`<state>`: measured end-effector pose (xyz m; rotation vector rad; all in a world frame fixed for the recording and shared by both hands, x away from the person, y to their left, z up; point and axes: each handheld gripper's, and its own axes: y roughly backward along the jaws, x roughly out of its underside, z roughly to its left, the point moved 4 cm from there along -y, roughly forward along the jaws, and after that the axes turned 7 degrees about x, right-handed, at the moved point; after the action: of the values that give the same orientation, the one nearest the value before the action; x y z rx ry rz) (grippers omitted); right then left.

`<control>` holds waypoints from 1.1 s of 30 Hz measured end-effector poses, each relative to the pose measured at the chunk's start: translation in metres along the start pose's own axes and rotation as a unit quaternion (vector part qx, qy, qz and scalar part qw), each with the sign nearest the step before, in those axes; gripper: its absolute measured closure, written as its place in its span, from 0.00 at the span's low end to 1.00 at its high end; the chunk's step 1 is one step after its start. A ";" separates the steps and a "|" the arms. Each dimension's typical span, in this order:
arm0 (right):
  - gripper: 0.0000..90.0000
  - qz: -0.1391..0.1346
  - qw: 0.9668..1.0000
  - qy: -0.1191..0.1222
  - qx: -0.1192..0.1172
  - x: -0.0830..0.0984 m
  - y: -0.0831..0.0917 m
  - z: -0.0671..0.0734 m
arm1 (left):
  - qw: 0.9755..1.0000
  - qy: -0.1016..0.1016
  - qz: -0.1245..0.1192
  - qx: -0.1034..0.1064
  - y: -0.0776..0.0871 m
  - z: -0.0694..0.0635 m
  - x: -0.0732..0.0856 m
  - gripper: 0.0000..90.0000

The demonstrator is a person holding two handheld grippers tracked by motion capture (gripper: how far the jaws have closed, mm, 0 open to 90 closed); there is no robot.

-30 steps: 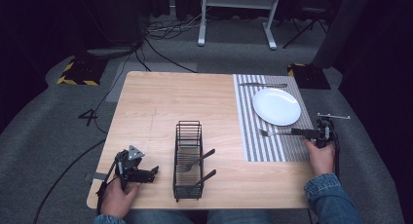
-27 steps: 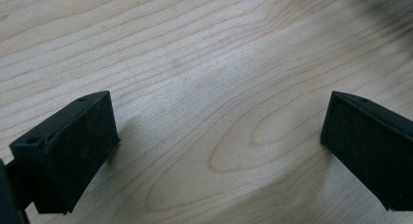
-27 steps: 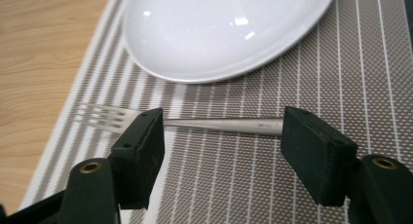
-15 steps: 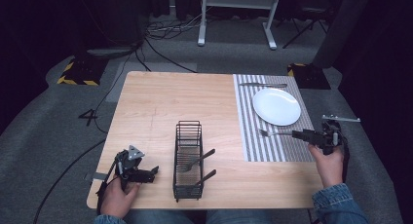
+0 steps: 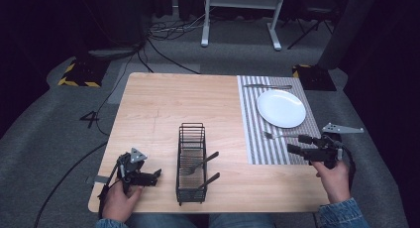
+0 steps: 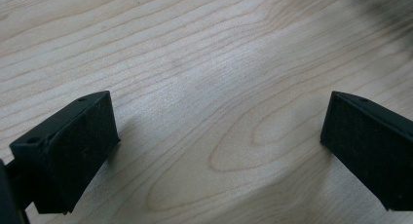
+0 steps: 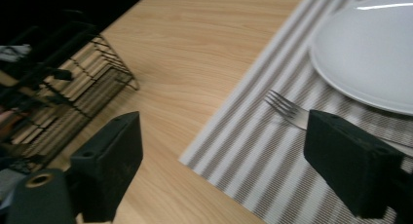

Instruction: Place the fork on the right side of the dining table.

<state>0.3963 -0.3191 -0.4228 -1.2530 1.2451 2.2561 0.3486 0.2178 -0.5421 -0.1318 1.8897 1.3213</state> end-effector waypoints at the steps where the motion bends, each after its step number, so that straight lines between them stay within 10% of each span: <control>1: 0.12 -0.006 1.000 0.007 -0.011 0.000 -0.001 0.004 | 1.000 0.001 0.000 0.000 0.000 0.000 0.000 0.00; 18: 0.00 0.018 0.993 0.117 0.025 0.008 -0.025 0.046 | 1.000 0.000 0.000 0.000 0.000 0.000 0.000 0.00; 33: 0.00 0.064 0.983 0.169 -0.017 0.034 -0.072 0.087 | 1.000 0.001 -0.001 0.000 0.000 0.000 0.000 0.00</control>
<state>0.3706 -0.2133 -0.4672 -1.6682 1.4434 2.2220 0.3486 0.2177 -0.5421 -0.1338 1.8906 1.3205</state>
